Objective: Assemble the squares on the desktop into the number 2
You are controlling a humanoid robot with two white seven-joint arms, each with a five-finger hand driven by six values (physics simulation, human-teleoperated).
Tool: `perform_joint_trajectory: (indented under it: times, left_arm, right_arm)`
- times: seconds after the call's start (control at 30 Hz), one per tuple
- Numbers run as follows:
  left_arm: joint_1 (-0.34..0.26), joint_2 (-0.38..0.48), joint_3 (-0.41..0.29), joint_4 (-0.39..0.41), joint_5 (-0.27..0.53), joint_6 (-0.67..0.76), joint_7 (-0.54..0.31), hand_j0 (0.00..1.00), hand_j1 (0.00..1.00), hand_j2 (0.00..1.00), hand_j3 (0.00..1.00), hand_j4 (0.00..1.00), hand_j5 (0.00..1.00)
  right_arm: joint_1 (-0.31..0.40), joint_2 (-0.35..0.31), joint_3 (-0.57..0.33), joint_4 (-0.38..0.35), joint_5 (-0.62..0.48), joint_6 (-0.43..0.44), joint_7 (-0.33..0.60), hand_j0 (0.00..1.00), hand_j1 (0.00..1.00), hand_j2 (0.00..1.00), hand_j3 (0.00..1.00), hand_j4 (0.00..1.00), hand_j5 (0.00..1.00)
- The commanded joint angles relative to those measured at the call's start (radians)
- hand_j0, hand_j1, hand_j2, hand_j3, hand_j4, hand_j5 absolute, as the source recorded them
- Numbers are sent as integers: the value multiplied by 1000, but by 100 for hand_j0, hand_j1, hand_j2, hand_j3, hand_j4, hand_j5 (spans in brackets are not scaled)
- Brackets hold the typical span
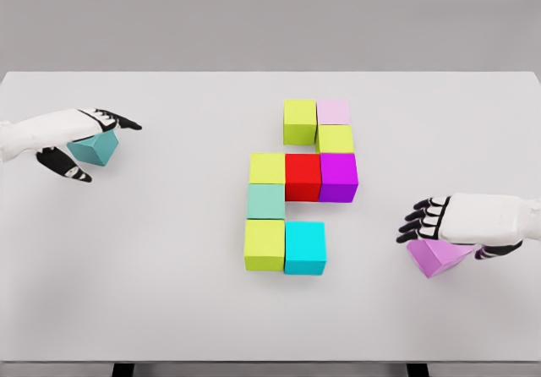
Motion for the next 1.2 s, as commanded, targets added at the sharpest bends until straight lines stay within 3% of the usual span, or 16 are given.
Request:
perform_joint_trajectory:
  times: [0.0, 0.27, 0.5, 0.73, 1.17]
  left_arm:
    - [0, -14, 2, 13, 4, 1, -10, 100, 100, 100, 100, 100, 100]
    - [-25, -30, 4, 54, -10, 1, -22, 100, 100, 100, 100, 100, 100]
    - [-38, -51, 7, 79, -46, 1, -22, 100, 100, 100, 100, 100, 100]
    - [-49, -94, 8, 132, -96, 1, -22, 100, 100, 100, 100, 100, 100]
    - [-63, -96, 8, 151, -178, 1, -22, 100, 100, 100, 100, 100, 100]
  right_arm:
    - [0, -1, 0, 0, -4, 1, 11, 100, 100, 100, 100, 100, 100]
    - [0, 8, -1, 0, 26, 1, 9, 99, 99, 99, 99, 99, 99]
    - [0, 20, -3, 0, 36, 1, 11, 86, 86, 86, 86, 86, 86]
    - [-2, 19, -9, 0, 40, 1, 11, 80, 80, 80, 80, 80, 80]
    - [-18, 51, -28, -1, 11, 1, 0, 79, 79, 79, 79, 79, 79]
